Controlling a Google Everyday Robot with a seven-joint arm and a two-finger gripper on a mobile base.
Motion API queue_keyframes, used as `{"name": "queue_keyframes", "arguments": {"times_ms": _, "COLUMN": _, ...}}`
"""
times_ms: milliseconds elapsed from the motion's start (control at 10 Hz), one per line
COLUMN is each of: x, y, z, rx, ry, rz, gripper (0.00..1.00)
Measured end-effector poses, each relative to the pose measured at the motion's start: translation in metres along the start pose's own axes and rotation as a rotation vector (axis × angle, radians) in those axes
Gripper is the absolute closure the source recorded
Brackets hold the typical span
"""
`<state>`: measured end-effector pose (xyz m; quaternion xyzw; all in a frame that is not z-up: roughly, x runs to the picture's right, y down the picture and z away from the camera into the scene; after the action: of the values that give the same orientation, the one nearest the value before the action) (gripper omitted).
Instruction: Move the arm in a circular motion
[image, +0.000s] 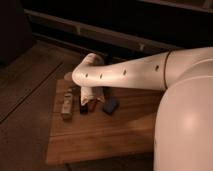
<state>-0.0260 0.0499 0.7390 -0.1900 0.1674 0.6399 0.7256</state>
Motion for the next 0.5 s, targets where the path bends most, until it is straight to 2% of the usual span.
{"name": "queue_keyframes", "arguments": {"times_ms": 200, "x": -0.024, "y": -0.044, "z": 0.002, "rx": 0.021, "ry": 0.008, "rz": 0.083, "gripper": 0.35}}
{"name": "queue_keyframes", "arguments": {"times_ms": 300, "x": -0.033, "y": -0.056, "z": 0.002, "rx": 0.027, "ry": 0.006, "rz": 0.105, "gripper": 0.35}}
{"name": "queue_keyframes", "arguments": {"times_ms": 400, "x": -0.064, "y": -0.072, "z": -0.001, "rx": 0.04, "ry": -0.013, "rz": 0.129, "gripper": 0.35}}
{"name": "queue_keyframes", "arguments": {"times_ms": 500, "x": -0.08, "y": -0.071, "z": -0.003, "rx": 0.047, "ry": -0.027, "rz": 0.121, "gripper": 0.35}}
